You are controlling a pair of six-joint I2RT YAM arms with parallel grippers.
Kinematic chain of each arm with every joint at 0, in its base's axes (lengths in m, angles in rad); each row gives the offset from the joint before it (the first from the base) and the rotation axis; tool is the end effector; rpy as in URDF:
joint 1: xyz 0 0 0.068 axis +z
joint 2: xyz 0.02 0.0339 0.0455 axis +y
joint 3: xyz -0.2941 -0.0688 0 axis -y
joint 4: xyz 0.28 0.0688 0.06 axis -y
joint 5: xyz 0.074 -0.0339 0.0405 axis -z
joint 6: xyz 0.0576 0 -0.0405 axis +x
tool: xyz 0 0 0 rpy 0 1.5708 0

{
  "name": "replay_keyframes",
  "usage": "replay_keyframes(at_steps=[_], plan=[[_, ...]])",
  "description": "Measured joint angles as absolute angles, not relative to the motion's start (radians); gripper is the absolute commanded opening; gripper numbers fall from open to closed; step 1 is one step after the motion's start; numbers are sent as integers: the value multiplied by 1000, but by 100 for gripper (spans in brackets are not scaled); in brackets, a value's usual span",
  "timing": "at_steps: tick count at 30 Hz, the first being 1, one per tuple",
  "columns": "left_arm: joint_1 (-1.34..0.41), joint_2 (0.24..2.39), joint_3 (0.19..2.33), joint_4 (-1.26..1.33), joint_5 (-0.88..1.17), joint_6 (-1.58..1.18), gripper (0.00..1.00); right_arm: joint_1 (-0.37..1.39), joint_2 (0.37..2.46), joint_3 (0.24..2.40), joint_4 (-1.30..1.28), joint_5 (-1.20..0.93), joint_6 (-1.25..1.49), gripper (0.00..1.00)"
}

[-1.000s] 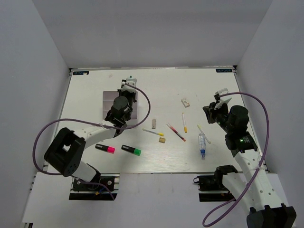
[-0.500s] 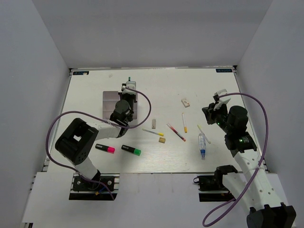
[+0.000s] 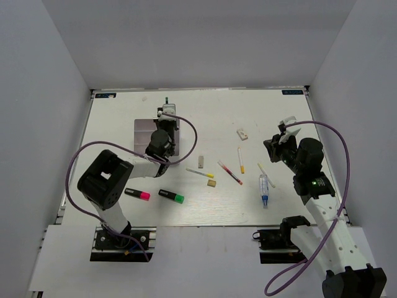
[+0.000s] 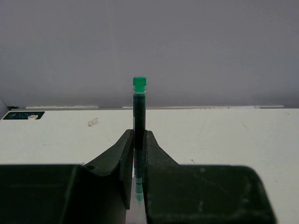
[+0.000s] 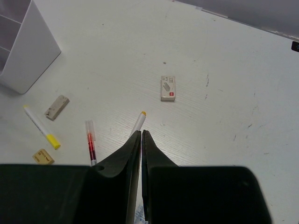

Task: Sort the stationery into containers
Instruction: Place the pen in the storage box.

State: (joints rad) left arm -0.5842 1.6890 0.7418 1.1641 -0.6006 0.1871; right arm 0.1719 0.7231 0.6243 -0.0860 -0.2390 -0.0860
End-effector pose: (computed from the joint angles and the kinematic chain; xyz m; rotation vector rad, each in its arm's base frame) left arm 0.3396 -0.1855 0.2394 0.0249 1.3925 0.0755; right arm 0.2063 0.0497 0.3163 -0.3980 1.7125 0.2722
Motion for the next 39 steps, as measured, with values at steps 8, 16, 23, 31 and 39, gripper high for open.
replay_keyframes(at_steps=[8,16,23,31,39], plan=[[-583,1812,766,1240,-645,218,0,173,728,624,-84,-242,-86,10],[-587,1816,758,1293,-664,241,54,173,728,624,-80,-244,-86,10],[-593,1722,755,1224,-633,228,68,174,728,624,-80,-244,-87,12],[-601,1526,809,850,-440,146,19,175,731,625,-86,-281,-113,38],[-618,1347,1270,33,61,-139,70,226,950,725,-210,-410,-199,57]])
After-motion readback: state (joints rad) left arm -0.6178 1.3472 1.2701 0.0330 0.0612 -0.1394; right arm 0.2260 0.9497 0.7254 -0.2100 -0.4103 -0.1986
